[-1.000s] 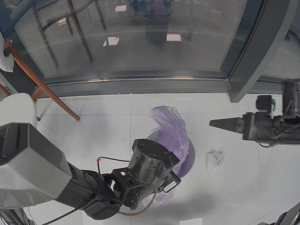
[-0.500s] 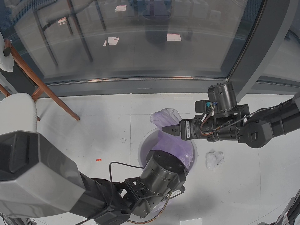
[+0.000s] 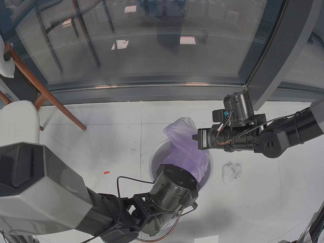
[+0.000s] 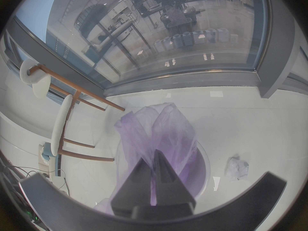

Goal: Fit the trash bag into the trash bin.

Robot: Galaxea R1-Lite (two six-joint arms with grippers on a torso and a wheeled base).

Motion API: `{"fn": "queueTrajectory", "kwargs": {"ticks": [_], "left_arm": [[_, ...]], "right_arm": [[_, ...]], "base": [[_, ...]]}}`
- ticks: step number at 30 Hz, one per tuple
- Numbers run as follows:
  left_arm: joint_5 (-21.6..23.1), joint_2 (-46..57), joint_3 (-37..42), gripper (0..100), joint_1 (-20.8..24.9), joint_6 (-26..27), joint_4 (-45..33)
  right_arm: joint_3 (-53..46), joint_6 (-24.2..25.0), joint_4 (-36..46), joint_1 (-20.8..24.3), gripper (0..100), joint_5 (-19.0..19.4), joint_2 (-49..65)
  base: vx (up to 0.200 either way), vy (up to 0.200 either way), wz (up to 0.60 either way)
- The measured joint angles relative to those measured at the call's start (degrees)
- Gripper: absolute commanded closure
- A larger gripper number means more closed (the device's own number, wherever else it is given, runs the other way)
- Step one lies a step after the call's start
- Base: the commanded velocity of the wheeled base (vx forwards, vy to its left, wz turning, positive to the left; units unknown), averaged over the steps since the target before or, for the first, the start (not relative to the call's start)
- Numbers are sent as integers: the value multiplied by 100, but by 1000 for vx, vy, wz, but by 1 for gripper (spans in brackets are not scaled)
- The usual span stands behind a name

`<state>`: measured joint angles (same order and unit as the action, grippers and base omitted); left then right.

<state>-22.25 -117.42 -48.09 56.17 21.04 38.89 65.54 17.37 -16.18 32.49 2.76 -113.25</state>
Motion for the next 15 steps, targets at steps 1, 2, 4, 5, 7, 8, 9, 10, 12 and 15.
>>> {"fn": "queueTrajectory", "kwargs": {"ticks": [1,2,4,5,7,8,9,10,12,15], "left_arm": [[2,-6,-17,100,-17,-35,52],[2,-24,-52,100,-30,-106,213],[0,-66,-99,100,-44,-211,523],[-6,-105,-133,100,-56,-273,761],[-13,-201,-221,100,-67,-354,1156],[-13,-236,-245,100,-67,-372,1246],[-13,-278,-276,100,-69,-394,1320],[-11,-317,-301,100,-78,-411,1349],[-6,-375,-330,0,-89,-433,1242],[9,-408,-312,0,-91,-475,986]], "right_arm": [[-13,4,-33,-33,100,17,32],[-49,6,-46,-82,100,41,68],[-99,6,-62,-132,100,83,107],[-140,9,-73,-165,100,118,134],[-272,9,-73,-221,100,197,189],[-322,9,-76,-245,100,217,208],[-385,11,-84,-280,100,236,232],[-446,13,-104,-306,100,255,258],[-569,11,-177,-344,100,290,302],[-738,4,-479,-435,100,316,350]], "base": [[0,0,0],[0,0,0],[0,0,0],[0,0,0],[0,0,0],[0,0,0],[0,0,0],[0,0,0],[0,0,0],[0,0,0]]}}
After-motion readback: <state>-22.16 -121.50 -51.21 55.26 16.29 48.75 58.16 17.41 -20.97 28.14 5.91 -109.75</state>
